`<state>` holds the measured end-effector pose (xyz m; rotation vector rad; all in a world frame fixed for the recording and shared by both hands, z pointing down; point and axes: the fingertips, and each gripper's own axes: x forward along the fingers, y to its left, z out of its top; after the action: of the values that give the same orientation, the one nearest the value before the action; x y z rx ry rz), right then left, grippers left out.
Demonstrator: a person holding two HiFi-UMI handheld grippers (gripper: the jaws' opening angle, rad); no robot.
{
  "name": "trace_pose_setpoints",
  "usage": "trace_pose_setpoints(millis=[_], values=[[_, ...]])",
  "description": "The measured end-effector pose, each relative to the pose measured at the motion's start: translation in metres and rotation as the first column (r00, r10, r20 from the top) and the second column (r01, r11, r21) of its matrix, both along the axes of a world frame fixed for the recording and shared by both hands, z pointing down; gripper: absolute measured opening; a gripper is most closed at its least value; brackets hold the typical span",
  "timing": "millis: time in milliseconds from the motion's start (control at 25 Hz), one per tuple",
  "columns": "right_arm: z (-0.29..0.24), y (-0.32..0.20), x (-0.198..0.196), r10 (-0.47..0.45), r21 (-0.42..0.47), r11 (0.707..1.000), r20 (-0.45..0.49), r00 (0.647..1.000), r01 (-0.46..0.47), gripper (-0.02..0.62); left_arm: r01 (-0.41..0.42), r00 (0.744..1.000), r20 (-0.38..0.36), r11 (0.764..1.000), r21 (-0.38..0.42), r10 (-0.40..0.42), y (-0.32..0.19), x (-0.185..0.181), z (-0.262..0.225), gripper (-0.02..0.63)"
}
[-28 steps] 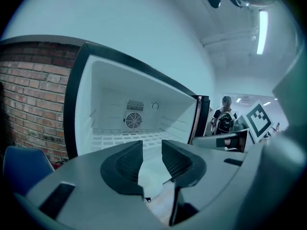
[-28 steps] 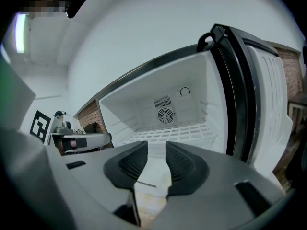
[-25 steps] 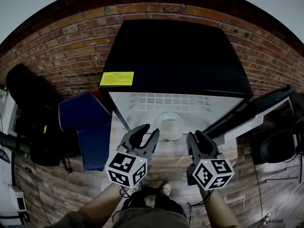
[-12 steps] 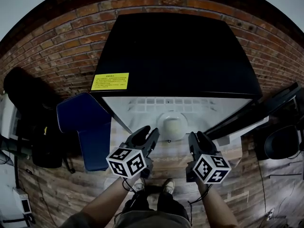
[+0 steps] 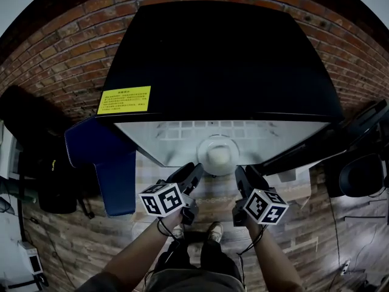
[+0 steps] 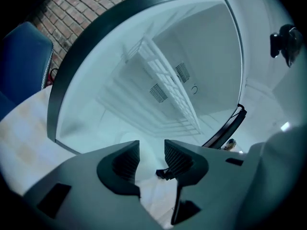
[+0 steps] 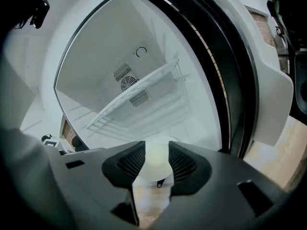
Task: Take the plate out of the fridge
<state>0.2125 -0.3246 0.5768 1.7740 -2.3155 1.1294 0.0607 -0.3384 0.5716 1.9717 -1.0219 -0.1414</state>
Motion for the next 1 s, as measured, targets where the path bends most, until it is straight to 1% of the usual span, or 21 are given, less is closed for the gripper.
trace_pose_setpoints(millis=[160,280,360,480,560,640,800,880,1000], values=[[0.023,0.000,0.004,0.017,-0.040,0.999,0.029,0.999,-0.016,0.137,0.008,0.997,-0.070,0.998,-0.067,-0.013,0.000,0.005,0.023,0.153],[0.041,0.001,0.003,0.030,-0.077,0.997,0.084,0.996,-0.024,0.137,0.011,0.991,-0.129,0.991,-0.130,-0.028,0.001,0.008,0.040,0.153],[0.051,0.000,0.001,0.038,-0.099,0.995,0.117,0.992,-0.026,0.137,0.006,0.988,-0.153,0.987,-0.162,-0.031,0.001,0.011,0.048,0.153],[0.064,-0.003,-0.002,0.033,-0.125,0.992,0.116,0.993,-0.018,0.137,0.014,0.978,-0.201,0.977,-0.214,-0.058,0.000,0.015,0.057,0.153],[0.074,-0.003,-0.001,0.043,-0.148,0.989,0.114,0.993,-0.026,0.137,0.027,0.967,-0.237,0.966,-0.256,-0.090,0.001,0.017,0.066,0.153],[0.081,-0.003,-0.001,0.057,-0.164,0.986,0.130,0.990,-0.035,0.137,0.038,0.953,-0.277,0.954,-0.298,-0.125,0.002,0.018,0.074,0.153],[0.090,-0.007,-0.003,0.090,-0.192,0.980,0.200,0.976,-0.051,0.137,0.050,0.919,-0.344,0.924,-0.379,-0.191,0.002,0.023,0.090,0.153],[0.095,-0.010,-0.006,0.102,-0.206,0.977,0.241,0.965,-0.052,0.137,0.049,0.905,-0.370,0.914,-0.402,-0.211,0.000,0.027,0.094,0.152],[0.100,-0.013,-0.012,0.098,-0.218,0.975,0.276,0.956,-0.037,0.137,0.044,0.886,-0.398,0.899,-0.436,-0.237,-0.002,0.033,0.102,0.152]])
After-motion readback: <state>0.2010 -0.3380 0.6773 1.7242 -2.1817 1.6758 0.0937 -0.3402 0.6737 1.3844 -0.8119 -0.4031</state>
